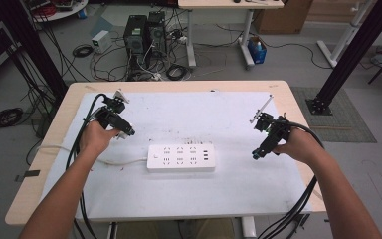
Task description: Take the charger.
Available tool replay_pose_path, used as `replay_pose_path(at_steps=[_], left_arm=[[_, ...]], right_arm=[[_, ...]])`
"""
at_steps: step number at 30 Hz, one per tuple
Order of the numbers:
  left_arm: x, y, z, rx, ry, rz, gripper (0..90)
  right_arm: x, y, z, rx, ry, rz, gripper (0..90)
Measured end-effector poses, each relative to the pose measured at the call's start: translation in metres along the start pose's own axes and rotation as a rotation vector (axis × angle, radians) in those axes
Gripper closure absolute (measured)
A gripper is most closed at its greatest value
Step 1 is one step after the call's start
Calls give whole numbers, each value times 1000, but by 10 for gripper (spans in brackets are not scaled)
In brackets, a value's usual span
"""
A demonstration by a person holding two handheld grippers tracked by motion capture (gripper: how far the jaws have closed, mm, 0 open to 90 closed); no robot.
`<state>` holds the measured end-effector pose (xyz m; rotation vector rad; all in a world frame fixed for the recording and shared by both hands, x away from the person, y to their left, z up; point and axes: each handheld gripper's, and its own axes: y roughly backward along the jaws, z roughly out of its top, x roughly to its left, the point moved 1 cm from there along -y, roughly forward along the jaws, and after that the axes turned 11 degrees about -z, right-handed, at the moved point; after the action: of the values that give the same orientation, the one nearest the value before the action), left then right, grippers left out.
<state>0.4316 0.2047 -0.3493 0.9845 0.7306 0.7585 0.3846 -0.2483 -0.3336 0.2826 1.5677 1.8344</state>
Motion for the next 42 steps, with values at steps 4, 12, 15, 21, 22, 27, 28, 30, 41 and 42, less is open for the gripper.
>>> replay_pose_path(at_steps=[4,12,15,21,22,27,28,30,41,42], left_arm=[[-23,14,9,5,-219,-60,426],[-63,18,11,23,-561,-153,426],[-74,18,11,22,-628,-183,426],[-90,19,12,-39,-704,-229,426],[-92,18,12,-48,-715,-232,426],[-104,16,13,-66,-762,-259,427],[-106,15,14,-69,-772,-262,427],[-109,14,14,-74,-800,-278,427],[-124,8,16,-142,-867,-384,427],[-124,6,17,-144,-871,-385,427]], right_arm=[[1,1,0,-15,-22,-32,29],[15,6,4,-104,-137,-24,29],[19,5,6,-110,-174,-12,30],[23,3,12,-136,-234,21,30],[24,3,14,-143,-246,30,30],[26,4,20,-167,-276,60,31],[28,5,23,-172,-286,70,31],[29,5,26,-176,-300,82,31],[34,7,37,-211,-396,153,30],[34,7,38,-215,-401,152,31]])
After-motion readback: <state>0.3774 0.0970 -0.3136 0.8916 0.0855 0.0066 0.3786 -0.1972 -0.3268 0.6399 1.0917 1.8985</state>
